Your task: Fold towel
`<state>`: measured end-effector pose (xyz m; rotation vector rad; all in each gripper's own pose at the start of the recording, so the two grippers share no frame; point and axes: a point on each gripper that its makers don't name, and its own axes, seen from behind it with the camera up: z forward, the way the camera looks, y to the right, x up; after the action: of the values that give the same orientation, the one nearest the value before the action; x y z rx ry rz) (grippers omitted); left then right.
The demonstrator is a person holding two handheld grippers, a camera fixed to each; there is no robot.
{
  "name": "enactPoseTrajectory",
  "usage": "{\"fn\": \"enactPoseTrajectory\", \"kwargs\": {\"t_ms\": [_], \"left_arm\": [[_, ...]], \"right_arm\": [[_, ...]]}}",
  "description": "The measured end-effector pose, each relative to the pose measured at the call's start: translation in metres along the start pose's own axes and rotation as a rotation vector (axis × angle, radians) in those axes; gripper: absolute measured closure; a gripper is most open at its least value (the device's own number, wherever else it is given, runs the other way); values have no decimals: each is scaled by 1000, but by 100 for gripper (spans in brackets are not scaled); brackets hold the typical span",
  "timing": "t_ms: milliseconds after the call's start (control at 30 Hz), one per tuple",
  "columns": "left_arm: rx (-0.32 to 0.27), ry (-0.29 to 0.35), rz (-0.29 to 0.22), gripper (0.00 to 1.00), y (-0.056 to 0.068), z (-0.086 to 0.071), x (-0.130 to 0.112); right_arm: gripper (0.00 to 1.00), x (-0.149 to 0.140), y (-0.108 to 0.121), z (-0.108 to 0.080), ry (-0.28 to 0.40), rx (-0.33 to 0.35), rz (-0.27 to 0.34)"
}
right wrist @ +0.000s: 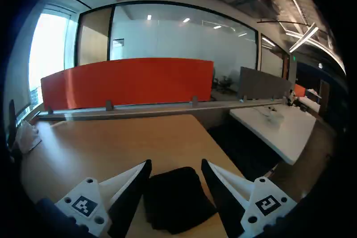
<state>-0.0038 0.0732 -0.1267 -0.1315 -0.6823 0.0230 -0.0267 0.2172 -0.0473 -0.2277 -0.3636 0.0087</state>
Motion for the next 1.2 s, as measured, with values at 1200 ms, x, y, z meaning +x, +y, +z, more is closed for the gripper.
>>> {"fn": "enactPoseTrajectory", "kwargs": {"t_ms": [1200], "left_arm": [[31,251,-14,0,-20,4,85]], "right_arm": [[14,111,-159,-19,242,235,29]]}}
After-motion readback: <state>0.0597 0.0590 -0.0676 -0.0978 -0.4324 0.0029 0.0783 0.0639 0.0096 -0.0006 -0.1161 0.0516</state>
